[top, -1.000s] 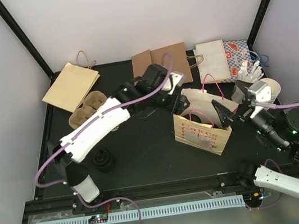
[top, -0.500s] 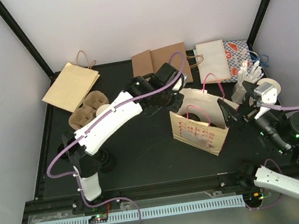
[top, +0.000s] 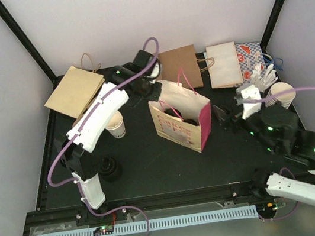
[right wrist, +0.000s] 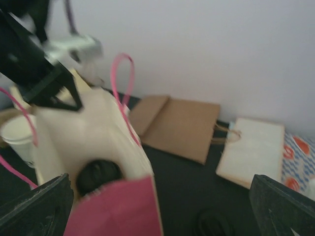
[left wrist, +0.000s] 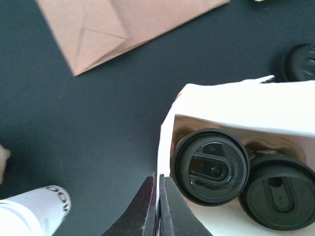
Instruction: Pack the takeout coffee
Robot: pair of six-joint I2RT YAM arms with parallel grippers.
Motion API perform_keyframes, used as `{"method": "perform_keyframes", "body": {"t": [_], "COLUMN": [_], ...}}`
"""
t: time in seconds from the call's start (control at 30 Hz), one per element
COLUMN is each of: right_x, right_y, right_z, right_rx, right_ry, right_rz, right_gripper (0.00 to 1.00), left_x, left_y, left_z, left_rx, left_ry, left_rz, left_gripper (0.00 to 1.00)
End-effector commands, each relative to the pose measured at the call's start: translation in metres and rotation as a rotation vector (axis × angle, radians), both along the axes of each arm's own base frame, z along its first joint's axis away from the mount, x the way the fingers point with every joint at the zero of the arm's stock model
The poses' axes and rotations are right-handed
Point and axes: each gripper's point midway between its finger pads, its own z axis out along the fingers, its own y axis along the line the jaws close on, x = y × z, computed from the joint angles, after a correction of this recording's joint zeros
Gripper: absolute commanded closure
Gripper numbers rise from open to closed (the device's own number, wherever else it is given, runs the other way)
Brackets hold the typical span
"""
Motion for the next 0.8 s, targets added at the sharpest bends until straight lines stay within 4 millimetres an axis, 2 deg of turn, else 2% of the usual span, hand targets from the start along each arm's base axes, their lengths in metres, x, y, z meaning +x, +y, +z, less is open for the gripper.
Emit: {"method": "perform_keyframes", "body": {"t": [0.0, 0.13, 0.3, 0.37, 0.47, 0.57, 0.77], "right_x": [0.024, 0.037, 0.065, 0.077, 0.087, 0.09, 0.09], "right_y": [-0.016, -0.008, -0.021, -0.032, -0.043, -0.043, -0.04], "right_z": [-0.03, -0.043, -0.058, -0.064, -0.073, -0.077, -0.081], "right_rx": [-0.087, -0.141, -0.11, -0.088, -0.091, -0.075, -0.043], "right_ry": [0.148, 0.209, 0.36, 0.432, 0.518, 0.564, 0.621], "right_rz": [-0.22, -0.268, -0.319, -0.362, -0.43, -0.453, -0.472], "right_gripper": [0.0, 0.0, 0.0, 0.01, 0.01, 0.0, 0.0], "left_x": [0.01, 0.023, 0.036, 0.039, 0.036, 0.03, 0.014], "left_y": [0.035, 0.051, 0.067, 0.071, 0.069, 0.065, 0.061], "left_z": [0.017, 0.012, 0.006, 0.006, 0.011, 0.02, 0.038], "left_rx": [-0.02, -0.03, -0.051, -0.059, -0.089, -0.136, -0.212], "left_ry": [0.004, 0.012, 0.024, 0.023, 0.027, 0.02, 0.004], "left_rz": [0.031, 0.06, 0.107, 0.12, 0.11, 0.089, 0.058], "left_gripper": [0.98, 0.98, 0.98, 0.98, 0.81, 0.63, 0.44]}}
